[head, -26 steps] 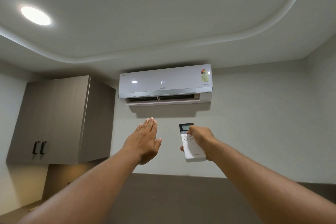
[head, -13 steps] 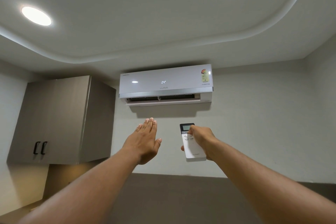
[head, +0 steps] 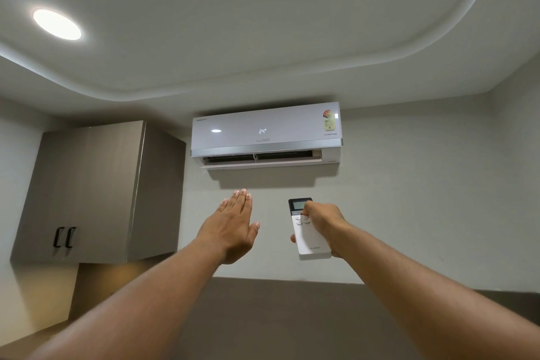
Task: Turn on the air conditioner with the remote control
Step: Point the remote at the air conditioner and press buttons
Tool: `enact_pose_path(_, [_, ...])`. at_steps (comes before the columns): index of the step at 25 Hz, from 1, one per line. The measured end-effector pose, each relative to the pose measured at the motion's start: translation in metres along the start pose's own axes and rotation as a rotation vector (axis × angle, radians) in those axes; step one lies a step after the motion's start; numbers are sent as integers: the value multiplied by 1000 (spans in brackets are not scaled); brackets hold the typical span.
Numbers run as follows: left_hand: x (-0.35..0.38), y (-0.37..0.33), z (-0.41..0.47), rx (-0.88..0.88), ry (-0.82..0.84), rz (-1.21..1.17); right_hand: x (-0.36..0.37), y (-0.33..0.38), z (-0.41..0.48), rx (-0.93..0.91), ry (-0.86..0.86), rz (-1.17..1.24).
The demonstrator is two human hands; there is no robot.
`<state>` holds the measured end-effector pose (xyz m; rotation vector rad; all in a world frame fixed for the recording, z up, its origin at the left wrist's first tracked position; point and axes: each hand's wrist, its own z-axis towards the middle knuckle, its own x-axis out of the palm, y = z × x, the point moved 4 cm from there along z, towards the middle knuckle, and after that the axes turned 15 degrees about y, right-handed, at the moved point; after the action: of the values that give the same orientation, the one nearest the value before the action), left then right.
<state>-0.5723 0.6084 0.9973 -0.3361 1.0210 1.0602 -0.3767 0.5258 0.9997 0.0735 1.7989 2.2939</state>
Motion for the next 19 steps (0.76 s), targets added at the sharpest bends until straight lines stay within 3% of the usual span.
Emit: enact_pose_path(19, [0,-6,2,-3,-2,-19,-1,1,-3,16,6,-3])
